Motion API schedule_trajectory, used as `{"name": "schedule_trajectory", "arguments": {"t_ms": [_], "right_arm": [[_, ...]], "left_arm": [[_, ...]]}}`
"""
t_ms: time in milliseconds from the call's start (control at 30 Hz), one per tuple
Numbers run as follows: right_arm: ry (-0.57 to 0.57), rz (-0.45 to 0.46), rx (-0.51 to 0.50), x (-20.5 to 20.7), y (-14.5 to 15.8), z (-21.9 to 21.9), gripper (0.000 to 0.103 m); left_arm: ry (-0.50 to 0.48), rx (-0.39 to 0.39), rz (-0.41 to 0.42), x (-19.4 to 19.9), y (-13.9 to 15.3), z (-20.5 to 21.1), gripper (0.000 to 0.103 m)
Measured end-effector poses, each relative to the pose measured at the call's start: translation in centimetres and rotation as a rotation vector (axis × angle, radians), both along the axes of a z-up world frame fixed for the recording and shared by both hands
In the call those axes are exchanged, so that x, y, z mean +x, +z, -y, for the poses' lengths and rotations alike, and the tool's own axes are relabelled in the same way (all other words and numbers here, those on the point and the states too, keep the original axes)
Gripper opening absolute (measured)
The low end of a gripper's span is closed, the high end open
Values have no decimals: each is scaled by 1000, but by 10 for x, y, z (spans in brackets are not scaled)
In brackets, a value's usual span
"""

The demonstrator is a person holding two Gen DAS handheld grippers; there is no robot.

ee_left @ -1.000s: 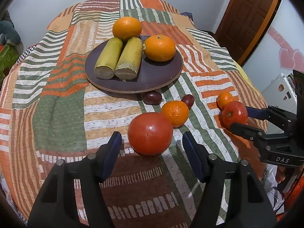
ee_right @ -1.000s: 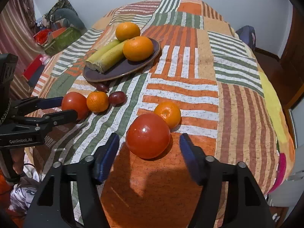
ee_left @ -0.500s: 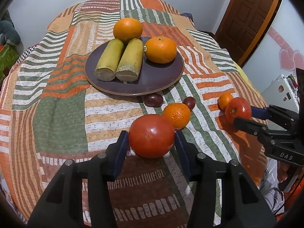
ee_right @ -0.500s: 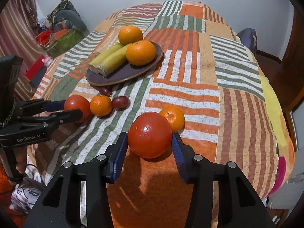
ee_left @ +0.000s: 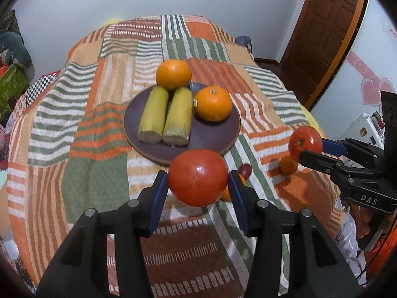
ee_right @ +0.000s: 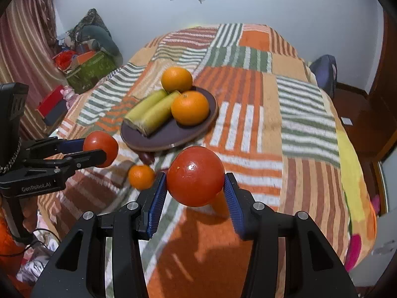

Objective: Organize fruits
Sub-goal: 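Carry both red tomatoes over the purple plate and lower them onto the fruit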

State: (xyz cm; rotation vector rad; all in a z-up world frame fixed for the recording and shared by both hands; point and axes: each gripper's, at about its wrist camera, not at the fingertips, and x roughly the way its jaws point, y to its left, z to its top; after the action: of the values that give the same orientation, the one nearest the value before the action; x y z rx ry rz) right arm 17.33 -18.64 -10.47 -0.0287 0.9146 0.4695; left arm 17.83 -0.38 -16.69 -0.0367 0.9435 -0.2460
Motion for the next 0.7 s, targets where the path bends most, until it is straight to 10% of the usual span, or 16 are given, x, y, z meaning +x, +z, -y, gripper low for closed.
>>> {"name": "schedule_trajectory", "arguments": {"t_ms": [700], "right_arm": [[86, 15, 10, 53, -7, -52, 44]], "left_arm": [[28, 10, 78, 62, 20, -17, 49]]}}
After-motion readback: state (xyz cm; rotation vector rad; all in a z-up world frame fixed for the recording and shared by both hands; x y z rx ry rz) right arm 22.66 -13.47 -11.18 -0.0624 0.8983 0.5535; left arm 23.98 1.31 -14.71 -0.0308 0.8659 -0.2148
